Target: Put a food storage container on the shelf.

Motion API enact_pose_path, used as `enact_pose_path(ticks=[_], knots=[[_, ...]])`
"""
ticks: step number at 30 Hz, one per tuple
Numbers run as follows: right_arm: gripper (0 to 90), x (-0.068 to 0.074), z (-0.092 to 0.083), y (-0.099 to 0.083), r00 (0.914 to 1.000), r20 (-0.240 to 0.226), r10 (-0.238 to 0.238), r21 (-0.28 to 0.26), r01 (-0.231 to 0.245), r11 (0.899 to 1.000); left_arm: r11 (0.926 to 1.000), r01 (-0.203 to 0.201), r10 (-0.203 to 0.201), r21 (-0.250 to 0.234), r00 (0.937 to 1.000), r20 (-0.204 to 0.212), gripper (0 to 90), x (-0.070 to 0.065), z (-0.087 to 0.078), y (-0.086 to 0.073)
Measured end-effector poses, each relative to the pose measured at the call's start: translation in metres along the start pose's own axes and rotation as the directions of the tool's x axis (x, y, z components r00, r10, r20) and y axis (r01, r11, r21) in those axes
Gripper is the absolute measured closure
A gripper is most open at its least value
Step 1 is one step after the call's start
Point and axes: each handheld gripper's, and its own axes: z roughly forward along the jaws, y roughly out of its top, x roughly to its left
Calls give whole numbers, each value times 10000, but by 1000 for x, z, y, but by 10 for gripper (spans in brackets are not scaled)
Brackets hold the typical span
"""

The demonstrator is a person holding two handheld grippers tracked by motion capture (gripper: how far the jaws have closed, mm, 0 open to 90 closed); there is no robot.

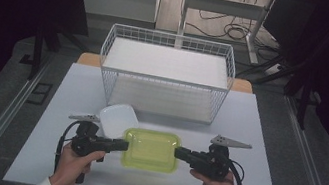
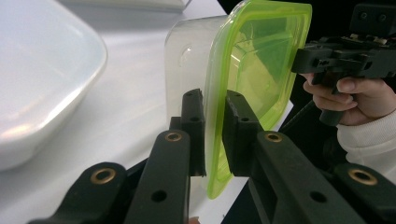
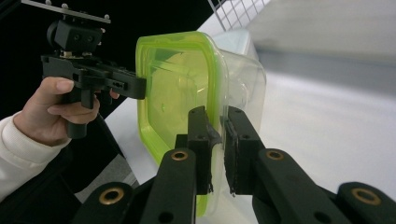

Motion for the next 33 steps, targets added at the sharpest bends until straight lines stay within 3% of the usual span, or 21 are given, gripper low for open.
enact_pose_path(ticks=[13, 22, 26, 33], knots=[[809, 2, -4, 41, 9966, 29, -822, -308, 823, 9961, 9966, -569, 570, -601, 9984, 1, 801, -5, -8, 37], [808, 0, -6, 65, 9945, 78, -1041, -615, 1044, 9926, 9942, -702, 705, -813, 9975, 13, 801, -7, -10, 63], [808, -3, -7, 82, 9928, 91, -1198, -725, 1202, 9901, 9921, -926, 916, -845, 9957, -163, 802, -9, -10, 77], [807, -9, -8, 102, 9906, 92, -1364, -947, 1366, 9861, 9915, -928, 926, -913, 9957, -69, 801, -8, -9, 101]])
